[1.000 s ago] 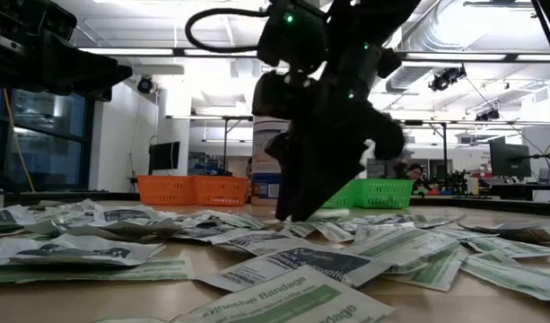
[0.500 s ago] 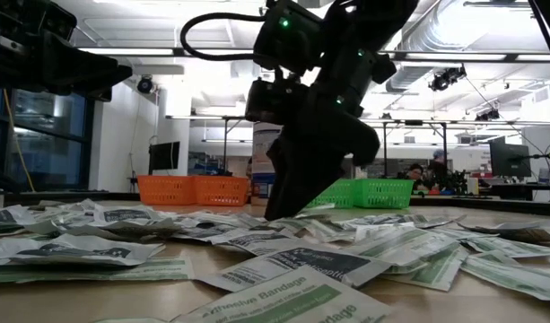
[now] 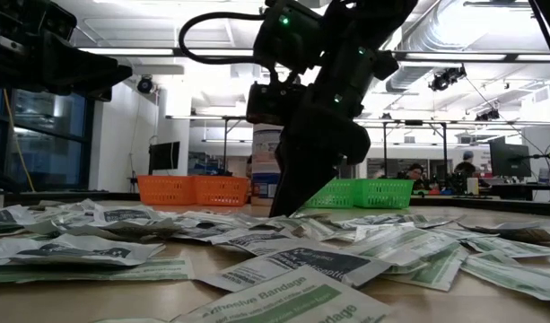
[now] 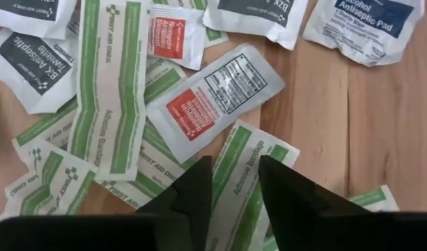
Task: Pick & Place First Aid Supplies
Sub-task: Put the green bandage pack into the right green bin
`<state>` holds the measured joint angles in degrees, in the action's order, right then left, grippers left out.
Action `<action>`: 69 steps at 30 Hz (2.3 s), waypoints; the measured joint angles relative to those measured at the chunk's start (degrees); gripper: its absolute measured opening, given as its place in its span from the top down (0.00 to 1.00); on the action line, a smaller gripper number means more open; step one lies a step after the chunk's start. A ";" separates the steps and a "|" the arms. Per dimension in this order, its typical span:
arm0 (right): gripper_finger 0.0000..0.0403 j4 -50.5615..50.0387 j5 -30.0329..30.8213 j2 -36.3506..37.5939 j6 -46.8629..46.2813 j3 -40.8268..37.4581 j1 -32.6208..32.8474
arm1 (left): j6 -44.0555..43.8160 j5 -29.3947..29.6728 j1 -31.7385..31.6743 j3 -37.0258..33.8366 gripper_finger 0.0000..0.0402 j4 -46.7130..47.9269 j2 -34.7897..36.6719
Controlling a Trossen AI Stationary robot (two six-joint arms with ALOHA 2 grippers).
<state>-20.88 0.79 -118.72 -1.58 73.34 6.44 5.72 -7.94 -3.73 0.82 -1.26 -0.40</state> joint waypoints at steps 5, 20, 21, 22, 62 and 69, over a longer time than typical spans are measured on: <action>0.79 -0.40 0.27 0.00 -0.24 -0.02 -0.02 | 0.00 0.02 -0.02 0.00 0.65 0.00 0.00; 0.98 -1.93 -0.01 2.62 -1.11 -0.43 -0.04 | 0.00 0.03 0.00 0.00 0.65 0.00 0.00; 0.99 -2.42 -0.05 3.26 -1.11 -0.35 -0.04 | 0.00 0.04 -0.02 0.00 0.65 0.00 0.02; 0.99 -3.14 -0.08 3.84 -1.01 -0.21 -0.04 | 0.00 0.04 -0.01 0.00 0.65 0.00 0.00; 1.00 2.49 5.65 36.11 -27.41 -23.43 -11.91 | 0.00 -0.04 0.00 0.00 0.65 0.02 0.01; 1.00 2.69 6.47 42.25 -27.94 -28.72 -19.47 | 0.00 -0.02 0.00 0.00 0.65 0.02 0.00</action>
<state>-18.20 7.25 -76.47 -29.53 44.62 -13.04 5.72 -7.97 -3.73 0.82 -1.23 -0.40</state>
